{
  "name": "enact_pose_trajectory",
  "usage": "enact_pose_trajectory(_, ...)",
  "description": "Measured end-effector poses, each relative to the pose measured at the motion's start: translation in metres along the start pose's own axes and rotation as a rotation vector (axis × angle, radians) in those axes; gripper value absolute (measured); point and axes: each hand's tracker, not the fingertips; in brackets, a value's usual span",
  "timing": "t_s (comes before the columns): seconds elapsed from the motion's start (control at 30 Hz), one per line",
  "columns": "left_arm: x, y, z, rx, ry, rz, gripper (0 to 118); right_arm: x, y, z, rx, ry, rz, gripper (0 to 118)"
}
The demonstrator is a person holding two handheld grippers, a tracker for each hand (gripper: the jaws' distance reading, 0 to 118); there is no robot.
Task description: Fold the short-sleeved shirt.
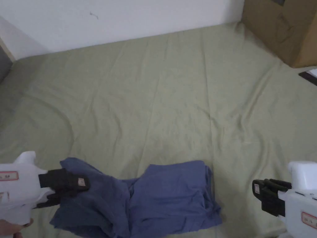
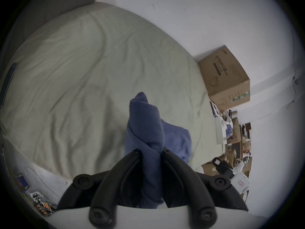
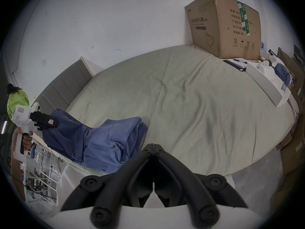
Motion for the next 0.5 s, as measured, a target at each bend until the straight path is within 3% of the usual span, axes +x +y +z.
enact_pose_trajectory(0.1,0.041,-0.004,-0.02,-0.032,-0.043,-0.043,11,0.005,0.001,0.004,0.013,-0.007,0.019,0)
enact_pose_trajectory(0.2,0.087,-0.011,-0.059,-0.087,-0.04,-0.207,11,0.013,0.001,0.006,0.023,-0.001,0.014,0)
enact_pose_trajectory(0.4,0.129,-0.025,-0.151,-0.247,-0.033,-0.232,12,0.029,-0.006,0.011,0.033,-0.004,-0.041,0)
enact_pose_trajectory(0.47,0.139,-0.031,-0.179,-0.319,-0.013,-0.316,20,0.035,-0.008,0.011,0.029,-0.004,-0.049,0)
enact_pose_trajectory(0.5,0.14,-0.032,-0.189,-0.358,0.001,-0.347,39,0.038,-0.009,0.011,0.024,-0.002,-0.058,0)
